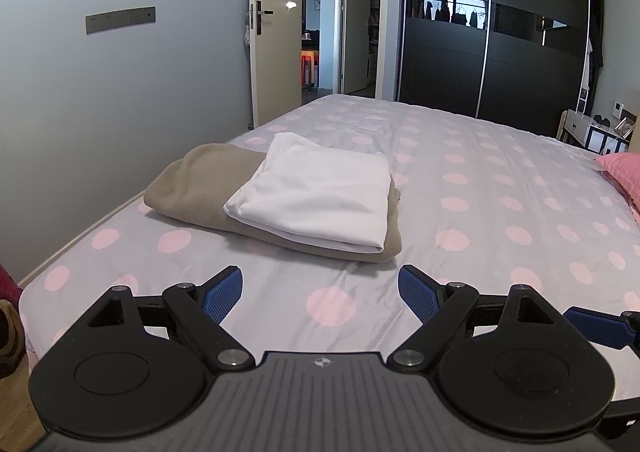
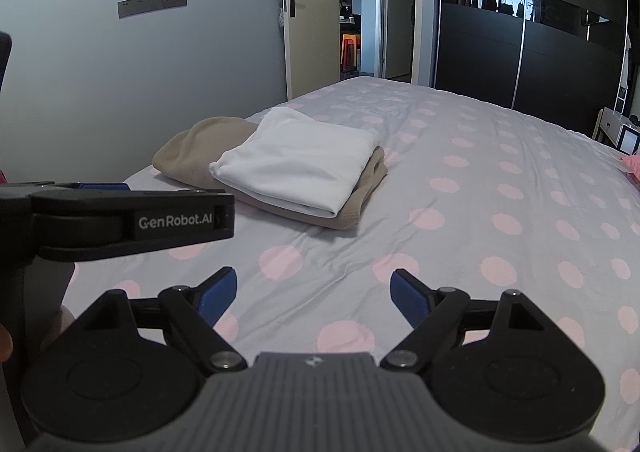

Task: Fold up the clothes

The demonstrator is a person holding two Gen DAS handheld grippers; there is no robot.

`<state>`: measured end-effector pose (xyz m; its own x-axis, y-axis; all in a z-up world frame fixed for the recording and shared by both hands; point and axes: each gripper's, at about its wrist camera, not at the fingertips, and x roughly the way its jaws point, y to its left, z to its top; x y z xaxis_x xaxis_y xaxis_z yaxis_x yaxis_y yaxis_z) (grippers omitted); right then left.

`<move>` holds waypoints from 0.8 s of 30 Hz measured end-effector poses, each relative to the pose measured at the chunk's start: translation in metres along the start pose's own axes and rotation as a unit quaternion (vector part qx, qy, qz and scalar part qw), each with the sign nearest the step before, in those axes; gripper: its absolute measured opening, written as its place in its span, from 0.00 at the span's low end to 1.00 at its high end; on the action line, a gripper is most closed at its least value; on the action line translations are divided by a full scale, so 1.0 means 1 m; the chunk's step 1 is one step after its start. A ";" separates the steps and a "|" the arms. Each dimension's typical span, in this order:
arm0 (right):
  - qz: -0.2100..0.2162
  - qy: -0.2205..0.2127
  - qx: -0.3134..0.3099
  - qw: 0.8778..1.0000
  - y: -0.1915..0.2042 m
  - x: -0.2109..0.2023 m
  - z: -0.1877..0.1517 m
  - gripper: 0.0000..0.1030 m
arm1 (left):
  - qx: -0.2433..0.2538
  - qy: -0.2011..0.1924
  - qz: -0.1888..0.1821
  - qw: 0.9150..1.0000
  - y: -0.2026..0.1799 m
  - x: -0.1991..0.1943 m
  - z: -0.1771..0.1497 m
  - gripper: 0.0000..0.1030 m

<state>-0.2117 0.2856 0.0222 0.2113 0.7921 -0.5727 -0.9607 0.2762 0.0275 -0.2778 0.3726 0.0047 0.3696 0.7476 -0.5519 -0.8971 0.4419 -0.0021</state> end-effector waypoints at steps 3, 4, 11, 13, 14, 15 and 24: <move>0.001 0.000 -0.001 1.000 0.001 0.000 0.000 0.83 | 0.003 0.000 0.002 1.000 -0.001 -0.001 -0.001 0.83; 0.001 0.000 -0.001 1.000 0.001 0.000 0.000 0.83 | 0.003 0.000 0.003 1.000 -0.001 -0.001 -0.001 0.83; 0.002 0.003 -0.003 1.000 0.003 0.001 0.000 0.83 | 0.002 0.003 0.000 1.000 0.000 -0.002 -0.001 0.83; 0.002 0.003 -0.005 1.000 0.004 0.001 0.000 0.83 | 0.001 0.004 -0.001 1.000 0.001 -0.001 -0.001 0.83; 0.002 0.004 -0.006 1.000 0.005 0.001 0.000 0.83 | 0.001 0.005 -0.002 1.000 0.001 -0.001 -0.001 0.83; 0.002 0.003 -0.006 1.000 0.005 0.001 0.000 0.83 | 0.000 0.005 -0.003 1.000 0.002 0.000 -0.001 0.83; 0.002 0.003 -0.010 1.000 0.007 0.001 0.000 0.83 | 0.000 0.004 -0.004 1.000 0.002 0.001 -0.001 0.83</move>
<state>-0.2186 0.2884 0.0217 0.2056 0.7896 -0.5781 -0.9652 0.2613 0.0136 -0.2797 0.3738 0.0036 0.3741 0.7400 -0.5591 -0.8945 0.4470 -0.0068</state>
